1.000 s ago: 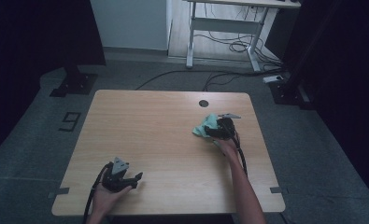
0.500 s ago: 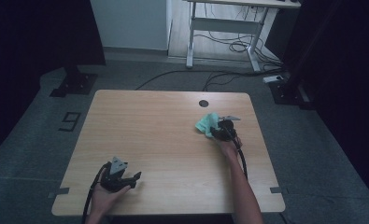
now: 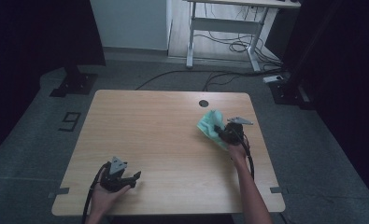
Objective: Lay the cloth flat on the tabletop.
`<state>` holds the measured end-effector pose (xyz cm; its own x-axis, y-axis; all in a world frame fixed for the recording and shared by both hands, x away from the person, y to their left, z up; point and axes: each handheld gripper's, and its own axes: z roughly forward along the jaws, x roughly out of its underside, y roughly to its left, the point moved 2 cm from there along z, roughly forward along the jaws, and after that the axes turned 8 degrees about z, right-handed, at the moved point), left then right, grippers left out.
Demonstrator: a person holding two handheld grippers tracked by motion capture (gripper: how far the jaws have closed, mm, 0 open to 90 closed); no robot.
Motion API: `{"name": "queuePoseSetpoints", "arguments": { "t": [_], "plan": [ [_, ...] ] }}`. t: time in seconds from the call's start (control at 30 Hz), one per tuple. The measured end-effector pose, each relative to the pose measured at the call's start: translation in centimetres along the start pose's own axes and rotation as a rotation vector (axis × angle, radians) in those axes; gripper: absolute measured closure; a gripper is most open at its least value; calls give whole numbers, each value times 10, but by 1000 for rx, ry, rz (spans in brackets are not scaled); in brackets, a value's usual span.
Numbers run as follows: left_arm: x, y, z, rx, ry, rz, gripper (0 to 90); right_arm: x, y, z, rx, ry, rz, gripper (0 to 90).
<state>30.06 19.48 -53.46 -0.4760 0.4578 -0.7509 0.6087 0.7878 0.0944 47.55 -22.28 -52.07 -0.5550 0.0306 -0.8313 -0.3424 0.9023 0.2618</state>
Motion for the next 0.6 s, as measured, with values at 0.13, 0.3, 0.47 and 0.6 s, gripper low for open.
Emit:
{"name": "queuePoseSetpoints", "arguments": {
  "t": [0.13,0.3,0.47,0.6],
  "plan": [
    [1,2,-2,0,-2,-7,308,0,5,-14,-39,-22,-32,745],
    [1,4,-3,-7,-7,-15,308,3,9,-26,-76,-49,-36,745],
    [1,4,-3,-10,-8,-17,307,7,16,-36,-103,-62,-50,745],
    [2,5,-3,-11,-5,-20,306,12,24,-44,-122,-73,-52,745]
  ]
}}
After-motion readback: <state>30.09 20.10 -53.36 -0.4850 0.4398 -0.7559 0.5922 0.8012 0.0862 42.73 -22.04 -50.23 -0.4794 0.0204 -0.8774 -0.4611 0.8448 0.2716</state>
